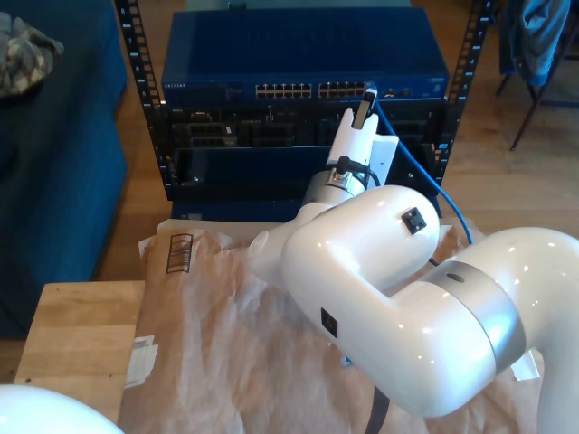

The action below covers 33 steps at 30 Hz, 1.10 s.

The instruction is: Grab the cable and plug it in

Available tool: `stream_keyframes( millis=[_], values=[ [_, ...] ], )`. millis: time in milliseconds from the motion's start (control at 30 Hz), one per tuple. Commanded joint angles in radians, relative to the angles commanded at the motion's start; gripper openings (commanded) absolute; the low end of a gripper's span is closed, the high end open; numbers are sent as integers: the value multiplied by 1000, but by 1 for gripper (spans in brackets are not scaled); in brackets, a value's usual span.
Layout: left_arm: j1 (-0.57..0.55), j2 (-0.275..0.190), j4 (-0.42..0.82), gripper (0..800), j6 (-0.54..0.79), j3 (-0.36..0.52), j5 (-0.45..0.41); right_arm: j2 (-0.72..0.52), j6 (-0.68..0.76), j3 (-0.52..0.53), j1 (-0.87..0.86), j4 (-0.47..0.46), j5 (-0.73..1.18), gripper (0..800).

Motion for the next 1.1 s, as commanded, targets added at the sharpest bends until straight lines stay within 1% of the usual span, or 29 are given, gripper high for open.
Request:
stream_keyframes(
  millis=[233, 467, 567, 600, 633, 700, 733, 800, 933, 1100],
  values=[
    [0, 0, 0, 800, 0, 0, 0, 5, 0, -11, -3, -2, 5, 0],
    [0, 0, 0, 800, 0, 0, 0, 46, -2, -83, -8, -3, 26, 0],
    [0, 0, 0, 800, 0, 0, 0, 44, -2, -75, -8, -5, 26, 2],
    [0, 0, 0, 800, 0, 0, 0, 43, -2, -75, -9, -6, 26, 42],
    [0, 0, 0, 800, 0, 0, 0, 41, -2, -71, -9, -8, 26, 118],
    [0, 0, 0, 800, 0, 0, 0, 38, -2, -66, -11, -6, 26, 186],
    [0, 0, 0, 800, 0, 0, 0, 37, 0, -63, -9, -6, 25, 199],
    [0, 0, 0, 800, 0, 0, 0, 14, 2, -32, -9, -6, 25, 237],
    [0, 0, 0, 800, 0, 0, 0, -86, 3, 100, -8, -5, 25, 260],
    [0, 0, 0, 800, 0, 0, 0, -238, 5, 318, 3, -8, 49, 343]
  ],
)
